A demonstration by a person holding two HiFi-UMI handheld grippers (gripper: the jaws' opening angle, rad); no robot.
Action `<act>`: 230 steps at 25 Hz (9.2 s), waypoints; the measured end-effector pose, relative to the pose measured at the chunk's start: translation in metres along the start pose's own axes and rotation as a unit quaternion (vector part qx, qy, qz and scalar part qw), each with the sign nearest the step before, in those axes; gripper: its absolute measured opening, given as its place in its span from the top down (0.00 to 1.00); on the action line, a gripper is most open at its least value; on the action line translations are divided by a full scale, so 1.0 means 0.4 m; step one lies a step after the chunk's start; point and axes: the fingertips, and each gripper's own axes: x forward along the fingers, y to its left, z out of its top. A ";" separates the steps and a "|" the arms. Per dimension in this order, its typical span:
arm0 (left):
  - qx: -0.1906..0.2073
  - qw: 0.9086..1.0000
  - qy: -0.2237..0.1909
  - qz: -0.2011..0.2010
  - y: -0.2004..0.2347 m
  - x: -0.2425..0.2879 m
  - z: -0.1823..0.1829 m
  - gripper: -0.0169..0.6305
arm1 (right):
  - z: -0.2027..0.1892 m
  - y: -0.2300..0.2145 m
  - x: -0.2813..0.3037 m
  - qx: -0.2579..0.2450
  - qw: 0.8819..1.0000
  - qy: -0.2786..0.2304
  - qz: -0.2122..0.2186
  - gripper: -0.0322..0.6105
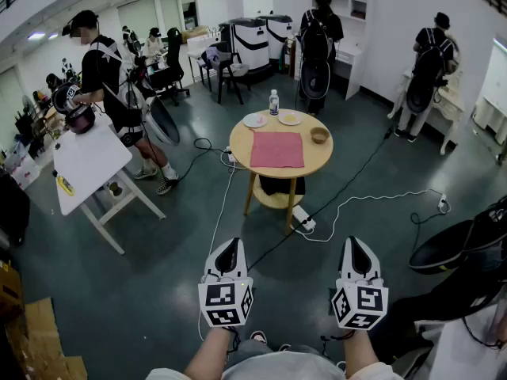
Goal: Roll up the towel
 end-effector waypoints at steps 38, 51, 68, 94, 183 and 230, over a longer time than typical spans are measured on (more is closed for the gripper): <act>-0.016 0.999 -0.039 -0.006 0.000 -0.031 0.055 0.70 | 0.032 -0.015 -0.014 0.034 0.999 -0.023 0.030 0.59; -0.013 0.999 -0.043 0.031 0.038 -0.017 0.047 0.26 | 0.053 -0.026 -0.003 -0.001 0.999 -0.054 0.008 0.25; 0.001 0.999 -0.037 0.038 0.126 0.016 0.043 0.14 | 0.012 -0.004 0.049 0.005 0.999 -0.037 -0.024 0.11; -0.012 1.000 -0.001 0.027 0.226 0.347 0.013 0.14 | -0.054 -0.097 0.325 0.029 0.997 0.011 -0.073 0.13; -0.005 0.979 0.202 -0.040 0.459 1.585 -0.175 0.39 | -0.356 -0.202 1.679 0.010 0.960 0.243 0.141 0.44; 0.351 0.722 0.407 -0.435 0.345 1.442 -0.595 0.75 | -0.791 -0.115 1.449 -0.395 0.670 0.427 0.461 0.84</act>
